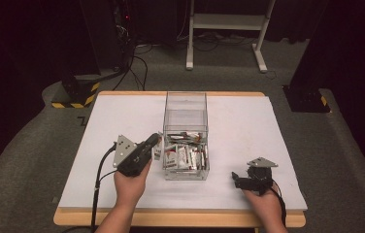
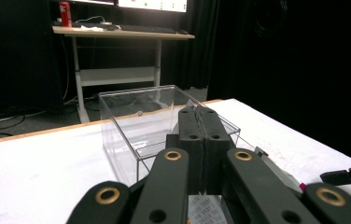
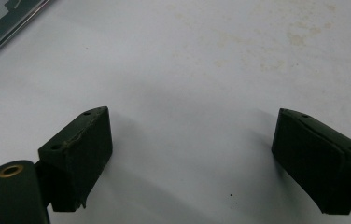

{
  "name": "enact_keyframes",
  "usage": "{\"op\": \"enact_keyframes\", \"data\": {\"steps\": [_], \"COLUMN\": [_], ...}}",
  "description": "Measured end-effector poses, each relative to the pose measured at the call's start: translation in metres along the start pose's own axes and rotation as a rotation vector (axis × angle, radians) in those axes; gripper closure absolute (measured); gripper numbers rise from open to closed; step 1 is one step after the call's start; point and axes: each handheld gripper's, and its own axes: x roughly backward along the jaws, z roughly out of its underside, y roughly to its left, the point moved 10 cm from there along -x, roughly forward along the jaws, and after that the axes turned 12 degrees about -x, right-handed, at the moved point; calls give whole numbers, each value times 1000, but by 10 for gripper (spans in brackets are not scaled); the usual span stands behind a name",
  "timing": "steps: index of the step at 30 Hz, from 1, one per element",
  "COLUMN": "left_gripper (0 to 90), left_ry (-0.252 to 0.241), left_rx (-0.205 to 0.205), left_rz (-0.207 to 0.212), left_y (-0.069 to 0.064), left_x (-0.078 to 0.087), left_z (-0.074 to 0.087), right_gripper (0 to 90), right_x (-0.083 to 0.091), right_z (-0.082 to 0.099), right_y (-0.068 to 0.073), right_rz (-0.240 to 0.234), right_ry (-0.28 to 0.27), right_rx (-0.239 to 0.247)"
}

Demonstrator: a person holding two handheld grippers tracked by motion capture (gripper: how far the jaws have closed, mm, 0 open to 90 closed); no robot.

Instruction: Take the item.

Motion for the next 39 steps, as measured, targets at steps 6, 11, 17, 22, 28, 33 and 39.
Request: {"op": "enact_keyframes", "data": {"steps": [6, 11, 17, 22, 28, 33, 39], "left_gripper": [896, 896, 896, 895, 895, 895, 896], "left_ry": [4, 9, 15, 19, 27, 34, 47], "left_rx": [0, 4, -1, -5, -8, -12, -14], "left_rz": [-10, -15, -24, -29, -37, -40, -40], "left_y": [5, 9, 13, 16, 19, 20, 23], "left_x": [3, 5, 7, 8, 10, 11, 11], "left_z": [1, 4, 7, 8, 12, 15, 22], "right_gripper": [122, 122, 121, 120, 121, 121, 121], "right_x": [0, 0, 0, 0, 0, 0, 0], "right_z": [0, 0, 0, 0, 0, 0, 0], "right_y": [0, 0, 0, 0, 0, 0, 0], "right_rz": [0, 0, 0, -1, -3, -2, -2], "right_ry": [0, 0, 2, 3, 3, 3, 2], "right_rx": [1, 3, 0, -2, -2, -2, -2]}}
